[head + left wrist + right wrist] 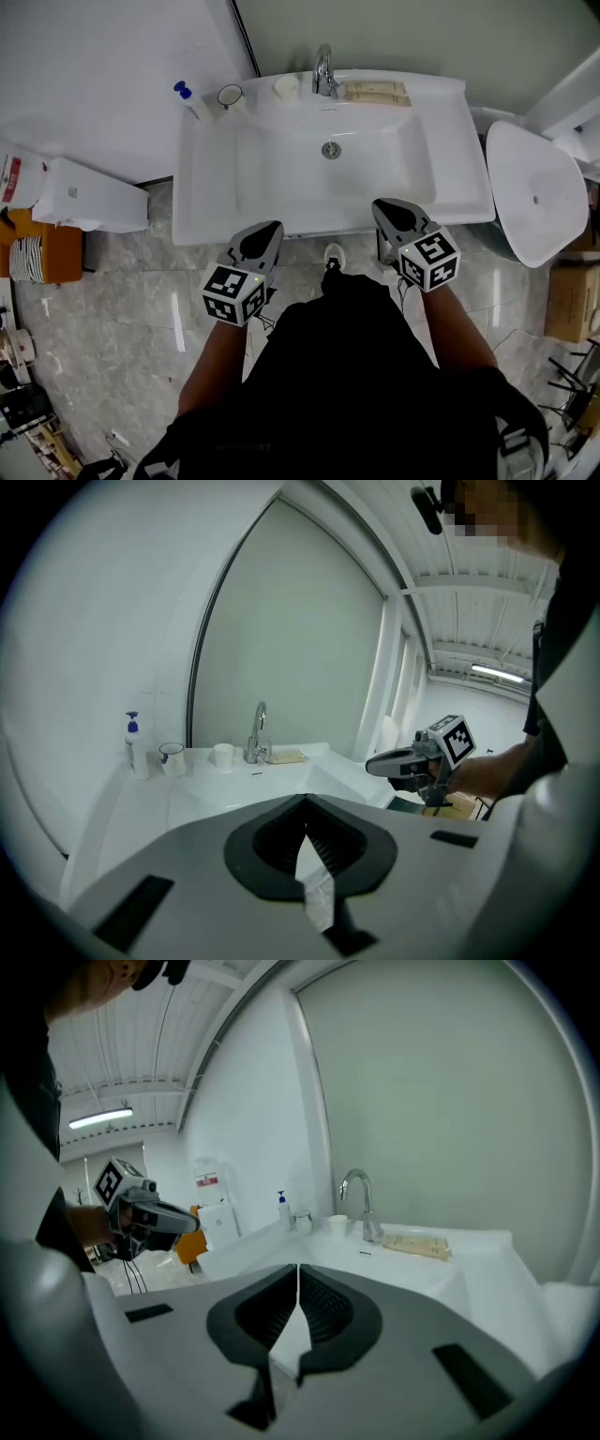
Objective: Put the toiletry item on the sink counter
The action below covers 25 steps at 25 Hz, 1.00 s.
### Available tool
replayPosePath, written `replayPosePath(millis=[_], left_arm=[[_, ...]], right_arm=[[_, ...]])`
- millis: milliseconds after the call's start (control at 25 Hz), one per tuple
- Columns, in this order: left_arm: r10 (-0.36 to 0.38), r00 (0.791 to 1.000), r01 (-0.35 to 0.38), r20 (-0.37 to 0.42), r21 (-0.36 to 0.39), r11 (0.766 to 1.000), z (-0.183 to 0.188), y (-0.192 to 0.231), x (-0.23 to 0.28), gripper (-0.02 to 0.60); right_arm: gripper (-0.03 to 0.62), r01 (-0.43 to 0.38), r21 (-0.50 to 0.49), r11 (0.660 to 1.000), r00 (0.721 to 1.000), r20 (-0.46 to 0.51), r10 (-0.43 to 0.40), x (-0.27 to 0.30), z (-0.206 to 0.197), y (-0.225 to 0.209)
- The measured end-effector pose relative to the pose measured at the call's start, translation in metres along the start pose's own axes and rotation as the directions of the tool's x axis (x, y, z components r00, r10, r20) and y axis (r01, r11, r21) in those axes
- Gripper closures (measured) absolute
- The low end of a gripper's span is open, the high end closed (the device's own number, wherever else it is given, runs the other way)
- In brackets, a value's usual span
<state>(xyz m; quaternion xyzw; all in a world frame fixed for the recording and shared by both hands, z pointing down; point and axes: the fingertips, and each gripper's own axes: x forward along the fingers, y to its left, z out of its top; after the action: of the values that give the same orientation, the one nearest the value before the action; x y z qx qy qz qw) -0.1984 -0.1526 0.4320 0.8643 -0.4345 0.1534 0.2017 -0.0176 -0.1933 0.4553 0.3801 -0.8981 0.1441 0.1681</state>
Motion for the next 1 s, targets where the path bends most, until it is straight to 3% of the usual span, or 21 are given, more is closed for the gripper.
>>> replayPosePath(millis=[480,720,1000], left_arm=[[0.031,0.999,-0.03,-0.04,0.04,0.999,0.049,0.042,0.104,0.584],[0.034,0.997,-0.03,-0.066,0.055,0.998,0.054,0.052,0.134,0.584],[0.017,0.997,-0.015,-0.079,0.027,1.0,0.055,0.062,0.149,0.584]], right_arm=[[0.589,0.099,-0.267,0.958,0.988,-0.091,-0.127,0.064,0.021,-0.125],[0.589,0.107,-0.432,0.895,0.963,-0.178,-0.201,0.097,0.014,-0.173],[0.588,0.097,-0.544,0.833,0.936,-0.234,-0.261,0.143,0.007,-0.213]])
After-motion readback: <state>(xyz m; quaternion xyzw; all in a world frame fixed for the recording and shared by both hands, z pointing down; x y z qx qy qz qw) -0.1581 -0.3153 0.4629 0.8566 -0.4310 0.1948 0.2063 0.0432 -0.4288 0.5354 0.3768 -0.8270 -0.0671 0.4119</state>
